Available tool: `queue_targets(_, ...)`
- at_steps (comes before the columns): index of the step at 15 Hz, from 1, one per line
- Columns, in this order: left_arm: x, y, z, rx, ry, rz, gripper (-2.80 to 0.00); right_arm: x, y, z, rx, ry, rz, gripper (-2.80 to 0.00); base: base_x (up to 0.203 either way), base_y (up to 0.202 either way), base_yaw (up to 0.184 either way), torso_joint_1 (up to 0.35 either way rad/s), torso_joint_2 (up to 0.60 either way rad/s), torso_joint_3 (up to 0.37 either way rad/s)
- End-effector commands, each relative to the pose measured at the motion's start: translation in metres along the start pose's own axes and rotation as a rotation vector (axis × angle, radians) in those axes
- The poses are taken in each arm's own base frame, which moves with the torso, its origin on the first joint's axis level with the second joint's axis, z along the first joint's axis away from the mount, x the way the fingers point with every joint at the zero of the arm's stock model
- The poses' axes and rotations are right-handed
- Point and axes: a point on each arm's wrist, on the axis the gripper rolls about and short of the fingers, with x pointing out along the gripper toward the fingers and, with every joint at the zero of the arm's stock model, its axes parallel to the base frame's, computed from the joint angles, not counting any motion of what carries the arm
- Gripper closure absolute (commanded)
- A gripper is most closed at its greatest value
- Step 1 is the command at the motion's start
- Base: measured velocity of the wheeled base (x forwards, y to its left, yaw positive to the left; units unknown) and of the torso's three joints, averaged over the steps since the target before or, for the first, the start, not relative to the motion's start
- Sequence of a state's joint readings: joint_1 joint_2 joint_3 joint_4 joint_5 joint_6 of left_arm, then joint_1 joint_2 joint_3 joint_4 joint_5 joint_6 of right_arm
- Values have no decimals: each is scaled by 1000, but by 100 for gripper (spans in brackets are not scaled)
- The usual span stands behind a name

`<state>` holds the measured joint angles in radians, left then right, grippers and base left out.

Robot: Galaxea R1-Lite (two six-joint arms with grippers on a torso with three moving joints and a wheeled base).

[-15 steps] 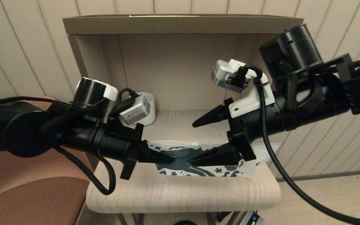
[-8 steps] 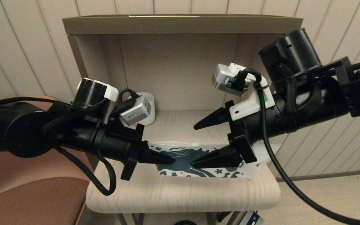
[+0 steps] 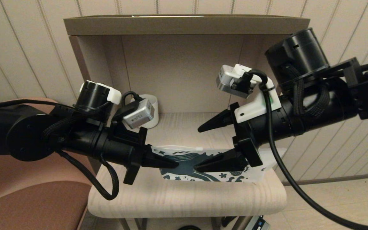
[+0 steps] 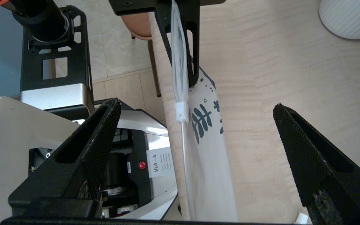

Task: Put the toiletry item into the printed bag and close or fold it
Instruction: Open the storage bag

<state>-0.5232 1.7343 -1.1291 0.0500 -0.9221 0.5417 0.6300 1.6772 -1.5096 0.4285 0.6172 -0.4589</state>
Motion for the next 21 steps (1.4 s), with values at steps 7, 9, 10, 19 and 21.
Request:
queue_targets(7, -1, -1, 1, 8, -5, -4, 0, 0, 0, 0, -1, 2, 1, -280, 0, 0, 0, 0, 0, 0)
queue_targets(9, -1, 0, 1, 7, -4, -3, 0, 0, 0, 0, 0, 3, 1, -280, 0, 0, 0, 0, 0, 0)
queue_targets(10, -1, -1, 1, 7, -5, -5, 0, 0, 0, 0, 0, 3, 1, -280, 0, 0, 0, 0, 0, 0)
queue_targets(19, -1, -2, 2, 12, -6, -4, 0, 1, 0, 0, 2, 5, 4, 0, 0, 0, 0, 0, 0, 0)
queue_targets(21, -1, -2, 2, 12, -6, -3, 0, 1, 0, 0, 3, 6, 4, 0, 0, 0, 0, 0, 0, 0)
